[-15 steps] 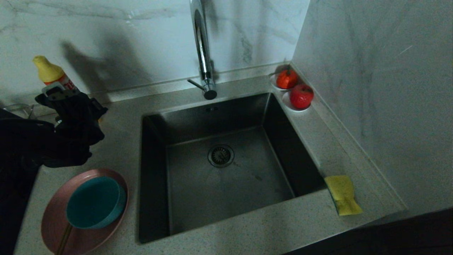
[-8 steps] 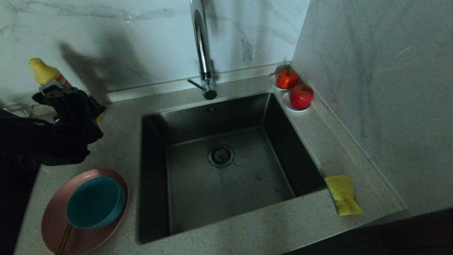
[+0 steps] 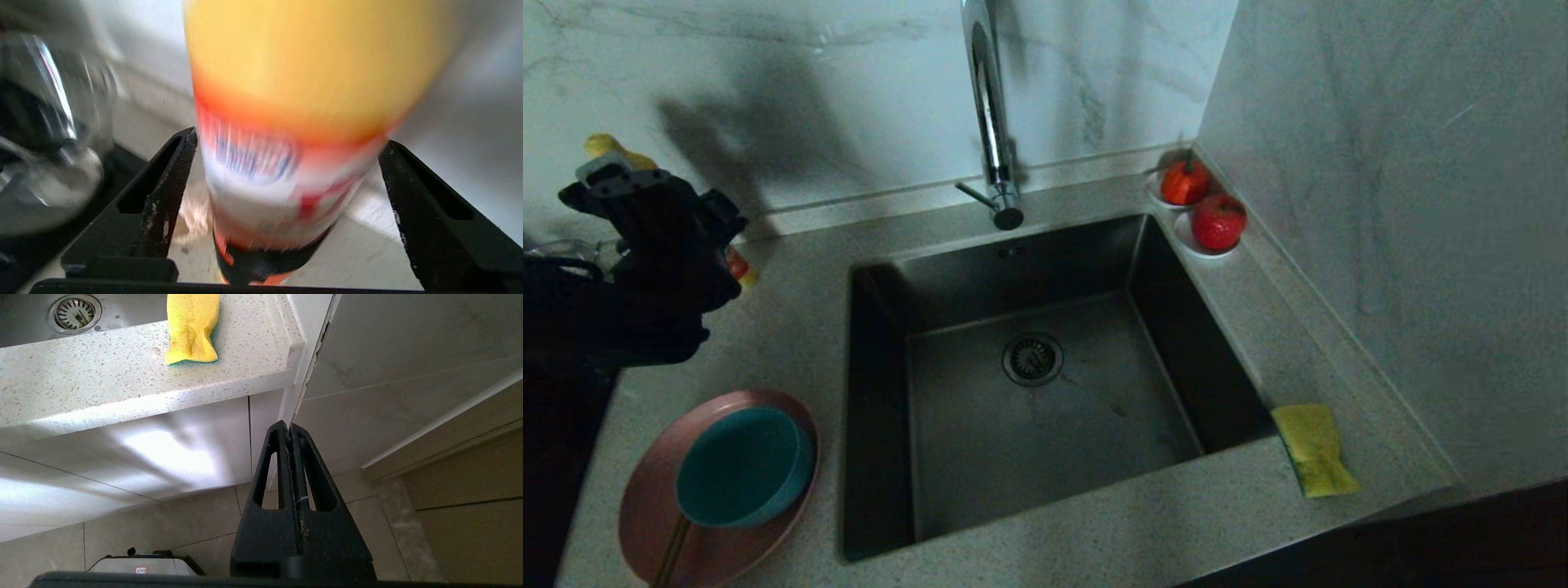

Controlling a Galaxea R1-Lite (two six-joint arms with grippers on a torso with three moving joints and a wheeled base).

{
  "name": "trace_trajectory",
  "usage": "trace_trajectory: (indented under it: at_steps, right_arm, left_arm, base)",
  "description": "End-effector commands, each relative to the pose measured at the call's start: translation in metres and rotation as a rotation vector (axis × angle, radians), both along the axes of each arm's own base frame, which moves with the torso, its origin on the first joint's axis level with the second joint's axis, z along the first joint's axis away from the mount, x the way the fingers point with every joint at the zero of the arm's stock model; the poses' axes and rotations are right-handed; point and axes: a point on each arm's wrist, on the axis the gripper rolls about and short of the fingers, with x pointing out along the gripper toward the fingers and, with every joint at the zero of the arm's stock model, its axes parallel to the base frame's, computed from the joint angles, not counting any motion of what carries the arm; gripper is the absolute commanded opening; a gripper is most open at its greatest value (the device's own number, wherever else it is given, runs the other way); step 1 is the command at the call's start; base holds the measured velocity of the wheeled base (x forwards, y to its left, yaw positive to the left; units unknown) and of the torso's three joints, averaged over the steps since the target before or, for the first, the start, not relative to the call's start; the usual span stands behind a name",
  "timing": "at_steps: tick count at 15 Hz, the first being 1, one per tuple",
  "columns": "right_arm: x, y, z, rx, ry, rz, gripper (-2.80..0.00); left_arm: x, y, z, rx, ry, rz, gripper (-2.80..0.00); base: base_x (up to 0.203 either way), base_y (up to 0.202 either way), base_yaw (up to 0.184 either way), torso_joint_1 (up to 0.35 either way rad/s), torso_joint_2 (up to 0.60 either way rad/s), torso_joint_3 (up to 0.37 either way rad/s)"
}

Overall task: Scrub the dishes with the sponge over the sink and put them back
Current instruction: Place the dish soap on the table, then turn on the faucet

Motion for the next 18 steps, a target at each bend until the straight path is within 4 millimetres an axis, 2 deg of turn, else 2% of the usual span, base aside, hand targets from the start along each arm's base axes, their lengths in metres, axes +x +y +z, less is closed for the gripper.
trace_trajectory:
  at_steps: [1, 3, 8, 11, 12, 14, 16, 18]
  right_arm:
    - [0.0, 0.0, 0.0, 0.0, 0.0, 0.0, -2.8]
    - [0.0, 0.0, 0.0, 0.0, 0.0, 0.0, -2.8]
    - [0.0, 0.0, 0.0, 0.0, 0.0, 0.0, -2.8]
    - [0.0, 0.0, 0.0, 0.0, 0.0, 0.0, -2.8]
    - [0.0, 0.0, 0.0, 0.0, 0.0, 0.0, -2.8]
    - [0.0, 0.0, 0.0, 0.0, 0.0, 0.0, -2.8]
    - [0.0, 0.0, 0.0, 0.0, 0.0, 0.0, -2.8]
    - [0.0, 0.0, 0.0, 0.0, 0.0, 0.0, -2.8]
  left_arm:
    - [-0.021, -0.005, 0.037, 0.01, -0.064, -0.005, 0.0]
    - [-0.038, -0.01, 0.064, 0.018, -0.101, -0.011, 0.0]
    - [-0.096, -0.033, 0.147, 0.06, -0.216, -0.048, 0.0]
    - [-0.135, -0.05, 0.18, 0.065, -0.229, -0.092, 0.0]
    - [-0.148, -0.056, 0.188, 0.065, -0.199, -0.112, -2.8]
    - [-0.179, -0.064, 0.203, 0.059, -0.134, -0.156, -2.8]
    - [-0.218, -0.078, 0.216, 0.062, -0.096, -0.287, -2.8]
    - [-0.252, -0.089, 0.216, 0.077, -0.002, -0.447, -2.8]
  base:
    - [0.0, 0.0, 0.0, 0.0, 0.0, 0.0]
    - [0.0, 0.0, 0.0, 0.0, 0.0, 0.0]
    - [0.0, 0.0, 0.0, 0.0, 0.0, 0.0]
    - [0.0, 0.0, 0.0, 0.0, 0.0, 0.0]
    - [0.0, 0.0, 0.0, 0.0, 0.0, 0.0]
    - [0.0, 0.0, 0.0, 0.0, 0.0, 0.0]
    - [0.0, 0.0, 0.0, 0.0, 0.0, 0.0]
    - [0.0, 0.0, 0.0, 0.0, 0.0, 0.0]
